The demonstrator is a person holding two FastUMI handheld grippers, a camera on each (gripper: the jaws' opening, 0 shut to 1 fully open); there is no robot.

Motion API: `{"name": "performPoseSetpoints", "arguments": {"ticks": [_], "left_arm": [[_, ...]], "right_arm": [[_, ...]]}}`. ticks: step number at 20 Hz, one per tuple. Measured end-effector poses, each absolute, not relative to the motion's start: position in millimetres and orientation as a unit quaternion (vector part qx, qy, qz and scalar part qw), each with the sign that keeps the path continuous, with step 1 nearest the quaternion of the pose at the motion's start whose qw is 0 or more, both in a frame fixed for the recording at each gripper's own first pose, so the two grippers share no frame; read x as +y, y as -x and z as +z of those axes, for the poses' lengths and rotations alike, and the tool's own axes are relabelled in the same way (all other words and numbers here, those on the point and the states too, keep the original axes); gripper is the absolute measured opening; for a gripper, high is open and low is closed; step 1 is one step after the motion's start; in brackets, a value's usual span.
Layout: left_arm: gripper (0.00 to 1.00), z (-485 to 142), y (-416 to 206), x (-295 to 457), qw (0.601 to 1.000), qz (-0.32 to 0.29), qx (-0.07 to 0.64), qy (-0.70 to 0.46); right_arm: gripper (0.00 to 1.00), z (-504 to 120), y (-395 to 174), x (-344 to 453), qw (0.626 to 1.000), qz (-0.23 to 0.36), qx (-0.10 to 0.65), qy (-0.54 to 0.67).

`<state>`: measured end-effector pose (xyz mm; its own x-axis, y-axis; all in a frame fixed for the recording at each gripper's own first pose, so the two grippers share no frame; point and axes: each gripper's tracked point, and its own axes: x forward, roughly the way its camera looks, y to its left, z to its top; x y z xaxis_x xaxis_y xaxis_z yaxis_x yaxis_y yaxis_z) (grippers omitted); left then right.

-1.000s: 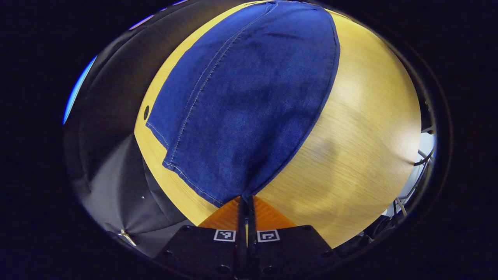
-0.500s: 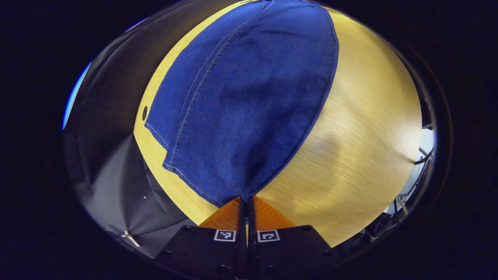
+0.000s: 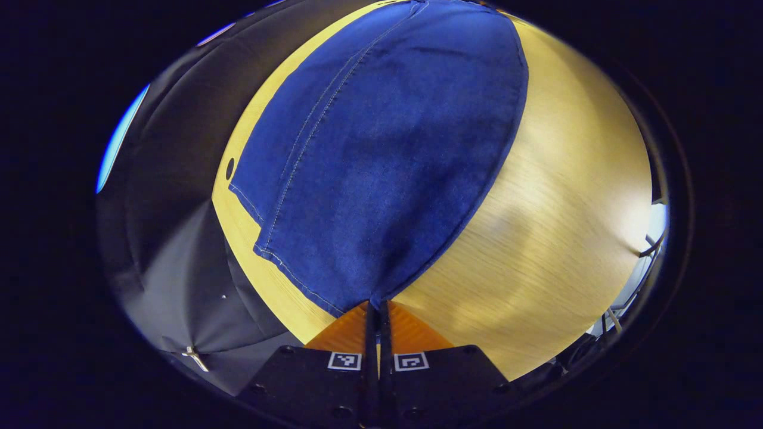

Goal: Grasp the waist and the cuffs of the jeans and fold them to make the two legs overlap; first hold the waist and fold one-third of the jeans toward the cuffs, then hold the cuffs and fold the remaining one-third in the same direction to finish folding.

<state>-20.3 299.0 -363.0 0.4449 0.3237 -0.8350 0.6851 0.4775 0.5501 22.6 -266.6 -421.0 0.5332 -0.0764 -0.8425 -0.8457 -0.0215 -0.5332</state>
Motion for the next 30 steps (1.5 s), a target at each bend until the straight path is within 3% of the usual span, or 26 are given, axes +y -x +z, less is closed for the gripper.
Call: {"name": "performPoseSetpoints", "arguments": {"ticks": [2,4,10,20,25,30], "left_arm": [[0.06,-363,20,299,0.690,-0.130,0.511,-0.495],[0.06,-360,19,299,0.694,-0.128,0.512,-0.490],[0.06,-323,10,292,0.714,-0.145,0.506,-0.462],[0.06,-233,-69,293,0.747,-0.165,0.509,-0.395],[0.06,-210,-158,322,0.778,-0.109,0.503,-0.360],[0.06,-235,-234,353,0.785,-0.049,0.502,-0.360]], "right_arm": [[0.27,-422,-27,-265,0.613,0.321,0.384,0.611],[0.11,-411,-29,-263,0.625,0.319,0.391,0.596],[0.11,-358,-62,-255,0.682,0.279,0.381,0.558],[0.10,-239,-217,-208,0.853,0.145,0.334,0.373],[0.10,-246,-291,-212,0.895,0.059,0.357,0.262],[0.10,-288,-320,-228,0.888,0.004,0.404,0.219]]}}
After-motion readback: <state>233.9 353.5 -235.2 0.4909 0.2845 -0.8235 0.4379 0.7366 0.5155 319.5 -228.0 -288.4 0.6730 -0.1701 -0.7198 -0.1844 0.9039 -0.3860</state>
